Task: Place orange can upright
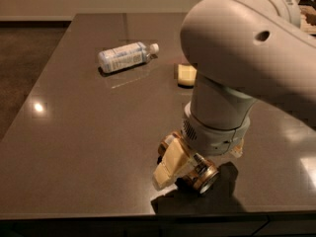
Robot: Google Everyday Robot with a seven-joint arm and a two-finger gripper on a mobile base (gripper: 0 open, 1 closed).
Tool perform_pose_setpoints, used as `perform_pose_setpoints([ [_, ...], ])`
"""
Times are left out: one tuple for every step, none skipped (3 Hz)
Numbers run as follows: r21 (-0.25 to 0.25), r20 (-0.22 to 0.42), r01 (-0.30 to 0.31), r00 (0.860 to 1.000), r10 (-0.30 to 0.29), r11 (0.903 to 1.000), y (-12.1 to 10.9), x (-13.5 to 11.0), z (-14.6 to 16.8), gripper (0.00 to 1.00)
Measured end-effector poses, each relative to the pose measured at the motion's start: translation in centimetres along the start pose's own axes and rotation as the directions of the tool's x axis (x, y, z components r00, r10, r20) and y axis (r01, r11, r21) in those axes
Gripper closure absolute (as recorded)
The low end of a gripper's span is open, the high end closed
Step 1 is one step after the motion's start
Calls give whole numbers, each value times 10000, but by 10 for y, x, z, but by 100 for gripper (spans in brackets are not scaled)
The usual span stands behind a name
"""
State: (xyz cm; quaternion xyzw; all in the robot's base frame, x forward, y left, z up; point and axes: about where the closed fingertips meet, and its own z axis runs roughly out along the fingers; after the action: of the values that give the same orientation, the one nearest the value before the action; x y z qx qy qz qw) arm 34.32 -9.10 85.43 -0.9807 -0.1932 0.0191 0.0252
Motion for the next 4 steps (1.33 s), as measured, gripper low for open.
perform_pose_setpoints([
  [114,-33,37,10000,-37,9999,0,4,7,17],
  [336,-28,106,9999,-106,9994,-3,9,9,41],
  [721,193,223,9995,-238,9971,-10,14,3,64],
  [1324,540,-214,9984,143,9910,-20,21,-10,87],
])
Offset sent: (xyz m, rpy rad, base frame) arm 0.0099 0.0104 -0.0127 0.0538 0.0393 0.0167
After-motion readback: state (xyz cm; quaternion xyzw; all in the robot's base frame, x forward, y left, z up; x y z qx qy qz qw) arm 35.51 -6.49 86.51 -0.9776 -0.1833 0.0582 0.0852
